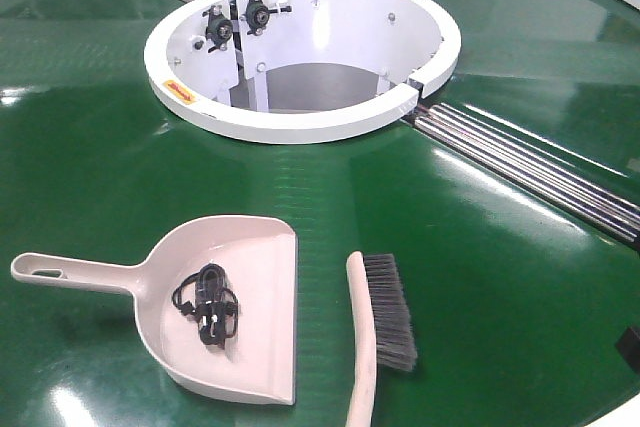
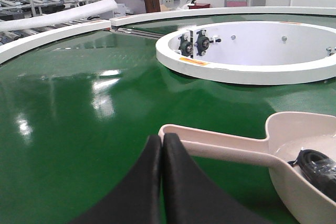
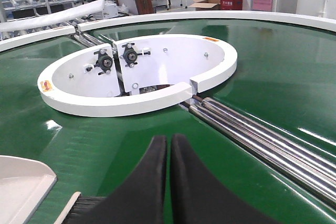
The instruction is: Clean and inspect green conveyor with broom and dustpan
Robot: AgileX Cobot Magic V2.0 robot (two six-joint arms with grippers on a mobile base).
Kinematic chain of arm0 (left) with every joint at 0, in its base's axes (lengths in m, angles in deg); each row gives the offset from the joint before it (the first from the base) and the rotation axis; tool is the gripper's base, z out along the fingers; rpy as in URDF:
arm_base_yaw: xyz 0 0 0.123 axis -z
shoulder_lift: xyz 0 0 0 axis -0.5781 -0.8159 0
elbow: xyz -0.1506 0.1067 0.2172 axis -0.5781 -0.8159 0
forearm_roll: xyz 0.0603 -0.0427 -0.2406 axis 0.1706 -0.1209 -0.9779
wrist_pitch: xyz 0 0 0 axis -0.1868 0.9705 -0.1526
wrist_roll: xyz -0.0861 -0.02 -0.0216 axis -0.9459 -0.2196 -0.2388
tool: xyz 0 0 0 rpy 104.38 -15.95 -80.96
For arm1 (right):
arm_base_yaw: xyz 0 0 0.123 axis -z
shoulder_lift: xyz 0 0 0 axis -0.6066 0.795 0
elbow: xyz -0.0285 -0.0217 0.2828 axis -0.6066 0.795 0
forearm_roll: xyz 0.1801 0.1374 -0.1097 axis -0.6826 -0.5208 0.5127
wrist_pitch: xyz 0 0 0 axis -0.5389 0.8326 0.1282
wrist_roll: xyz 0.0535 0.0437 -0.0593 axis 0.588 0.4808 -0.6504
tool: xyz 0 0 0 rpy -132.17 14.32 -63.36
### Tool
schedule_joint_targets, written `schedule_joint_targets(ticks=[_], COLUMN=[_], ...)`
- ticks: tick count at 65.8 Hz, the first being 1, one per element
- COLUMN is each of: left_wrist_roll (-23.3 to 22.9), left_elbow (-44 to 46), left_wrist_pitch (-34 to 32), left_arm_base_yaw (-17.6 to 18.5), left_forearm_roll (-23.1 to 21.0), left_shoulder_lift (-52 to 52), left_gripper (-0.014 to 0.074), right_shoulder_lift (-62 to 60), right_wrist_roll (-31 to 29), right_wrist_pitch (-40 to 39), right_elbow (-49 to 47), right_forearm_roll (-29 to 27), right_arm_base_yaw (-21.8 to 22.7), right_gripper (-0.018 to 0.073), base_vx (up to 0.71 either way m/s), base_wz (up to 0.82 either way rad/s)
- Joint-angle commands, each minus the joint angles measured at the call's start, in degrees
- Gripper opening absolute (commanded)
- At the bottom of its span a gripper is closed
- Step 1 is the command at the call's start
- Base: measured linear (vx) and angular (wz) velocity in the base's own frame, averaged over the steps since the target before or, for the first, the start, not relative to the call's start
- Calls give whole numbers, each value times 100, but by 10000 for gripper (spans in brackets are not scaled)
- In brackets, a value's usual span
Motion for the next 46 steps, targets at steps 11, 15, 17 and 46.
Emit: schedule_joint_targets(ticks=[11, 15, 17, 46], left_wrist_roll=[-65, -65, -65, -65], left_elbow=[-137, -137, -137, -137], left_wrist_pitch=[-391, -391, -391, -374], left_arm_base_yaw=[-21, -21, -21, -21], left_forearm_roll=[-36, -36, -36, -36], left_shoulder_lift=[90, 90, 90, 89], left_gripper=[-22, -22, -22, -22], right_shoulder_lift=[23, 23, 23, 23], right_wrist_roll=[-39, -39, -39, -39], right_wrist_pitch=[-383, -383, -383, -383], right_elbow=[-162, -162, -162, -162], right_forearm_roll=[15, 15, 15, 15], right_arm_base_yaw=[16, 16, 16, 16], right_gripper=[-5, -5, -5, -5], base_vx=[0, 0, 0, 0], base_wz=[0, 0, 0, 0])
